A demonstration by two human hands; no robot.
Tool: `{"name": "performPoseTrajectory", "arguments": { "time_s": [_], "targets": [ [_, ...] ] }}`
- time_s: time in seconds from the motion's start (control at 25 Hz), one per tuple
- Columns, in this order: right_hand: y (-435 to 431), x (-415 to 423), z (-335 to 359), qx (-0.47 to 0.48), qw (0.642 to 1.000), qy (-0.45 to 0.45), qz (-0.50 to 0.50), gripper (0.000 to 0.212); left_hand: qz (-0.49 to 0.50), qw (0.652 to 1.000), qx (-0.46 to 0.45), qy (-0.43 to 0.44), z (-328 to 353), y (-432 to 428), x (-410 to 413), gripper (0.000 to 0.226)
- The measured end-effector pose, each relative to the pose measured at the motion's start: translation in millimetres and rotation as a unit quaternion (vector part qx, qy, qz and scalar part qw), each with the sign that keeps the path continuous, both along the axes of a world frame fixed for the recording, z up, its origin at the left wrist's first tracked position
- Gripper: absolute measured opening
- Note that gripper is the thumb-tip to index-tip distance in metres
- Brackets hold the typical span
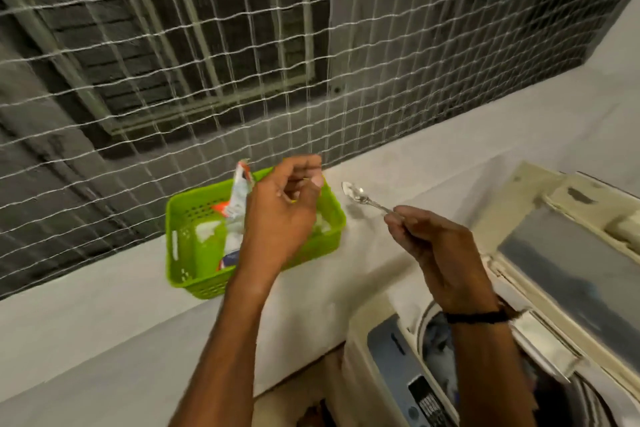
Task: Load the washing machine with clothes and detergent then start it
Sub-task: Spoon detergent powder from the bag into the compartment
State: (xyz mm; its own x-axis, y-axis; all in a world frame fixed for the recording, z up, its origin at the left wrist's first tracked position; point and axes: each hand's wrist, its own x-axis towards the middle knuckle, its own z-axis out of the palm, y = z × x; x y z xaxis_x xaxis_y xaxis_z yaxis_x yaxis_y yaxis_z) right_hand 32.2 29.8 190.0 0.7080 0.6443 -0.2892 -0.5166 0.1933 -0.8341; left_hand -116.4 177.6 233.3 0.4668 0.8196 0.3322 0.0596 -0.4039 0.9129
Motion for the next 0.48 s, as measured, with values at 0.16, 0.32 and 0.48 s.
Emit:
{"name": "performPoseTrajectory", "arguments": {
  "time_s": [0.16, 0.32, 0.48],
  "targets": [
    [50, -29, 21, -0.008, 0.987, -0.137, 0.080, 0.013, 0.091, 0.994, -0.007, 0.052, -10, 51, -52, 0.015],
    [99, -54, 13, -0.164, 0.875, -0.442, 0.111, 0.015, 0.162, 0.963, -0.020, 0.214, -23, 76, -79, 0.030],
    [133, -73, 10, -0.356, 0.717, -0.583, 0.139, 0.025, 0.119, 0.935, -0.091, 0.320, -37, 87, -81, 0.039]
  ]
}}
